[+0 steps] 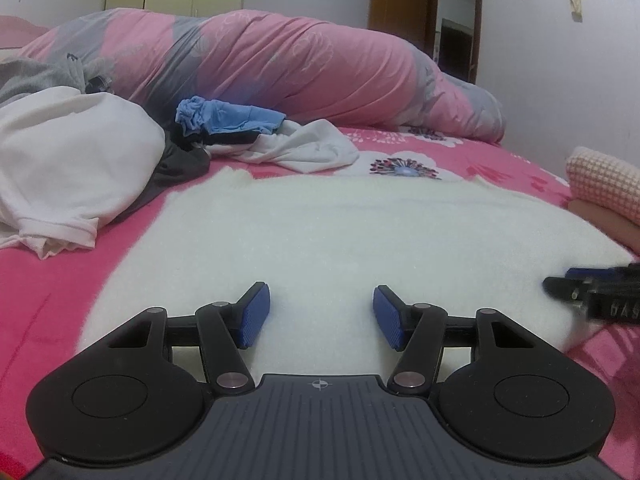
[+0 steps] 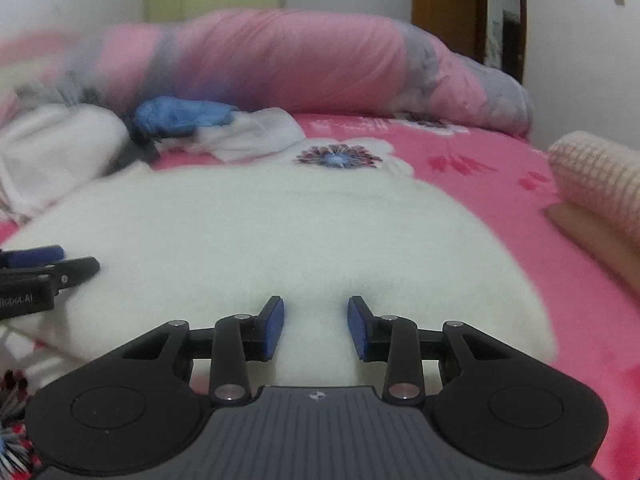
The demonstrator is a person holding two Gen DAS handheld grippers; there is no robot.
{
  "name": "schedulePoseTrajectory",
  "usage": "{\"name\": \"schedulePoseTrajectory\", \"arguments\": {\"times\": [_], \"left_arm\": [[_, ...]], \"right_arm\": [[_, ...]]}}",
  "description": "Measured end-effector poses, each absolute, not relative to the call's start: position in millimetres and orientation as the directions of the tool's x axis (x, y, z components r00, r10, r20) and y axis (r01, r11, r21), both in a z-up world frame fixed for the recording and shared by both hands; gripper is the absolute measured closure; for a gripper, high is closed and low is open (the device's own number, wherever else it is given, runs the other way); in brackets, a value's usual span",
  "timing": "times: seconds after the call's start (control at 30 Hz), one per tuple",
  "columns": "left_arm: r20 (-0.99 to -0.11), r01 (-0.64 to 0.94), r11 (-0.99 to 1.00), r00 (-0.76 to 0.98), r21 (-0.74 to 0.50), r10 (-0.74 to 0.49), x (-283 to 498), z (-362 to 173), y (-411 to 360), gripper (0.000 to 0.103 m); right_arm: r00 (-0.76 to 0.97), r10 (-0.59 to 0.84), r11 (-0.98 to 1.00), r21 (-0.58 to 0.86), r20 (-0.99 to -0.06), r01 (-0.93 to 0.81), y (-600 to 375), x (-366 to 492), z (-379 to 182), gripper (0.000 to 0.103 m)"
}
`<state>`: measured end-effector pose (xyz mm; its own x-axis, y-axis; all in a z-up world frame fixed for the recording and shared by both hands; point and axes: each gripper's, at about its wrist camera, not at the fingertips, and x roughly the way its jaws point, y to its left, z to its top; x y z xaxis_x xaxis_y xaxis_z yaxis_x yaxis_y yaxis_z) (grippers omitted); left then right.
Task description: Fold clothes
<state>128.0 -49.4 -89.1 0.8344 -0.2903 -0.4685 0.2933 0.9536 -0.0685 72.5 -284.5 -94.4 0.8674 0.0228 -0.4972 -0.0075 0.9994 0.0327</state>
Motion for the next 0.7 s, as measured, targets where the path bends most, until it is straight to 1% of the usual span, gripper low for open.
{"name": "schedulePoseTrajectory", "arguments": {"times": [0.07,0.2,0.3,0.47,0.6,0.7], "left_arm": [[-0.469,0.289,0.955,0.835,-0.07,-0.287,127,-89,-49,0.044],[-0.48,0.271,0.959,0.832,-0.085,-0.278,127,-82,-49,0.045],[-0.463,0.252,0.959,0.84,-0.128,-0.282,119,-72,-44,0.045],[-0.514,0.222,0.965,0.817,-0.138,-0.261,110,-79,-45,0.045],[-0.497,0.21,0.975,0.84,-0.076,-0.22,104,-86,-54,0.044],[-0.511,0.198,0.977,0.834,-0.075,-0.209,106,-85,-55,0.044]], "right_arm": [[0.872,0.047,0.997,0.072,-0.487,-0.013,-291,71,-95,0.064],[0.874,0.037,0.999,0.053,-0.484,-0.013,-288,72,-95,0.064],[0.875,0.04,0.998,0.058,-0.482,-0.013,-289,71,-95,0.064],[0.88,0.041,0.998,0.061,-0.474,-0.014,-291,68,-96,0.064],[0.885,0.039,0.998,0.059,-0.465,-0.013,-290,67,-97,0.064],[0.887,0.042,0.998,0.063,-0.46,-0.015,-291,66,-97,0.064]]}}
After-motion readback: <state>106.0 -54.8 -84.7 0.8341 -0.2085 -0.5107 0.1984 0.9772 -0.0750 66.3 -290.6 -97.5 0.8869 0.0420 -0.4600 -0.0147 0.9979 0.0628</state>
